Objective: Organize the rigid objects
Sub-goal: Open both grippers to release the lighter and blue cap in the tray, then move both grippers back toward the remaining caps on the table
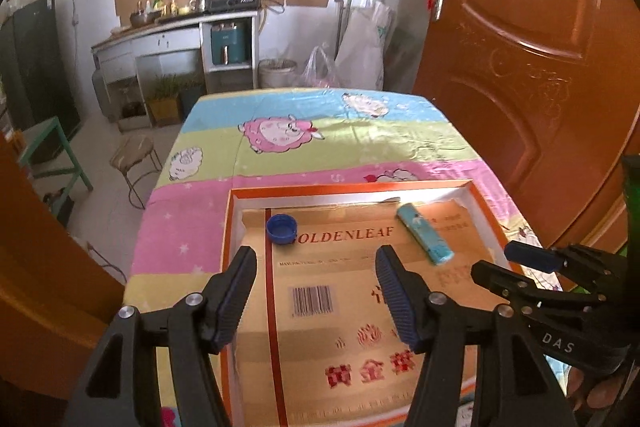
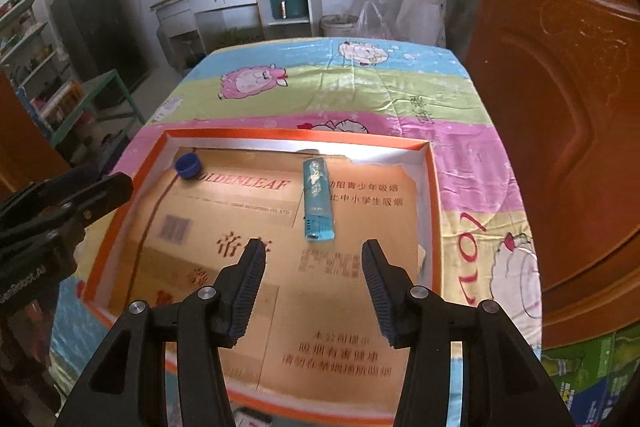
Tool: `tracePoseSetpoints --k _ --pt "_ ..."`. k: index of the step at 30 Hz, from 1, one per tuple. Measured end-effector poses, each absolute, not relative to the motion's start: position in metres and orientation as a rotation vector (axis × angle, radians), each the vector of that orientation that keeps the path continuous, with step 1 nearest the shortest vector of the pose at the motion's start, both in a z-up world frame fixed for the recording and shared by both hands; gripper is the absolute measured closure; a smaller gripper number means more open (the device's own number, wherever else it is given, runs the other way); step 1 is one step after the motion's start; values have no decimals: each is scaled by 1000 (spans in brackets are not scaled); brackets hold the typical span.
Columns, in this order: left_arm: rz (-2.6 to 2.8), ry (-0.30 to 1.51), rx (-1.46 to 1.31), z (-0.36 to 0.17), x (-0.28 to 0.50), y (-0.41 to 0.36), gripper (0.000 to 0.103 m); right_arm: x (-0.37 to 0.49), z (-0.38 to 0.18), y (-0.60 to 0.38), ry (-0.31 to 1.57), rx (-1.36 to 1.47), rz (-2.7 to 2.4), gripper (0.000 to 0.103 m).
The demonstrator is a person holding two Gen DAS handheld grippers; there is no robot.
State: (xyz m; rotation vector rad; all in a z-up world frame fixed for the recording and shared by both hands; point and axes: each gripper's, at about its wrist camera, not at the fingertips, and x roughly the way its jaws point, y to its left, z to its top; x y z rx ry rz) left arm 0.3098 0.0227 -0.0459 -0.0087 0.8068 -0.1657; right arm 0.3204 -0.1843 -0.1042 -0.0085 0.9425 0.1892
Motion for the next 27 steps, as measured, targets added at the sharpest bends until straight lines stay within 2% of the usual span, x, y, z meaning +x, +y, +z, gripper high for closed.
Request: tracePoseSetpoints --k 13,27 --pt "-187 778 -23 -23 252 28 41 257 -78 -183 901 -9 186 51" --pt "-198 752 -8 -30 175 33 41 176 -82 -182 879 14 192 51"
